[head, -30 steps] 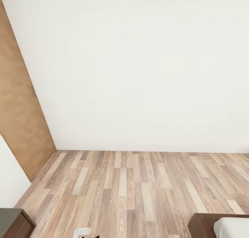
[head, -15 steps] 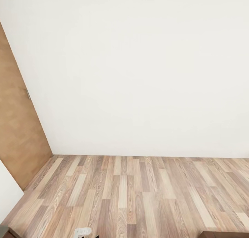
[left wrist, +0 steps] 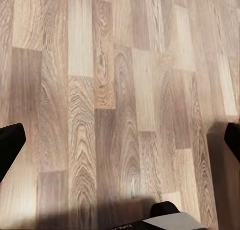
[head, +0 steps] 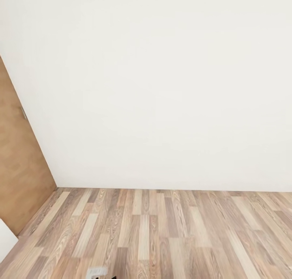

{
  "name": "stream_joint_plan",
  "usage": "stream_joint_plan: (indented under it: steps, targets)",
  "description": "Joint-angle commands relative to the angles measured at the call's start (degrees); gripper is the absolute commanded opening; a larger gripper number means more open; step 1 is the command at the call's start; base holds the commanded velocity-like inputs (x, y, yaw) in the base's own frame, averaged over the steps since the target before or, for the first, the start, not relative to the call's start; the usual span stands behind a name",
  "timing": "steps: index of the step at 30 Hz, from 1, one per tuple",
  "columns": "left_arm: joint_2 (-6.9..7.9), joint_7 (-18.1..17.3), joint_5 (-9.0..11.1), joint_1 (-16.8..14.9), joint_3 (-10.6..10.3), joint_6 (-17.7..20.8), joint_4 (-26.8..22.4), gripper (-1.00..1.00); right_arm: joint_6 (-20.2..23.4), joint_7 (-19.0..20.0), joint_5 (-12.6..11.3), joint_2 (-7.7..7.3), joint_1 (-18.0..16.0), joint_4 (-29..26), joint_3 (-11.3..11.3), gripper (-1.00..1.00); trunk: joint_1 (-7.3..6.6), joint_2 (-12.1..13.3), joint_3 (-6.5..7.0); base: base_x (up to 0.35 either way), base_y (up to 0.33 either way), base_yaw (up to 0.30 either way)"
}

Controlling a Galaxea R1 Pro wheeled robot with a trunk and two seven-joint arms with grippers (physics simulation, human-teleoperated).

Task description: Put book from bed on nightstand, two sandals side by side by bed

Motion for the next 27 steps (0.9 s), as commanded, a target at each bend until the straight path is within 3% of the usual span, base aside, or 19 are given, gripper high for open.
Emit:
stream_joint_plan:
  steps: [1, 27]
  targets:
    - [0.02, -0.21, -0.19, -0.06, 0.31, -0.18, 0.07, 1.00, -0.31, 0.28, -0.42, -0.01, -0.12, 0.28, 0.11, 1.00, 0.06, -0.09, -0.10, 0.331, 0.000, 0.000]
    - [0.02, -0.21, -0.19, -0.06, 0.31, -0.18, 0.07, 1.00, -0.31, 0.28, -0.32, -0.01, -0.12, 0.28, 0.11, 1.00, 0.06, -0.09, -0.10, 0.331, 0.000, 0.000]
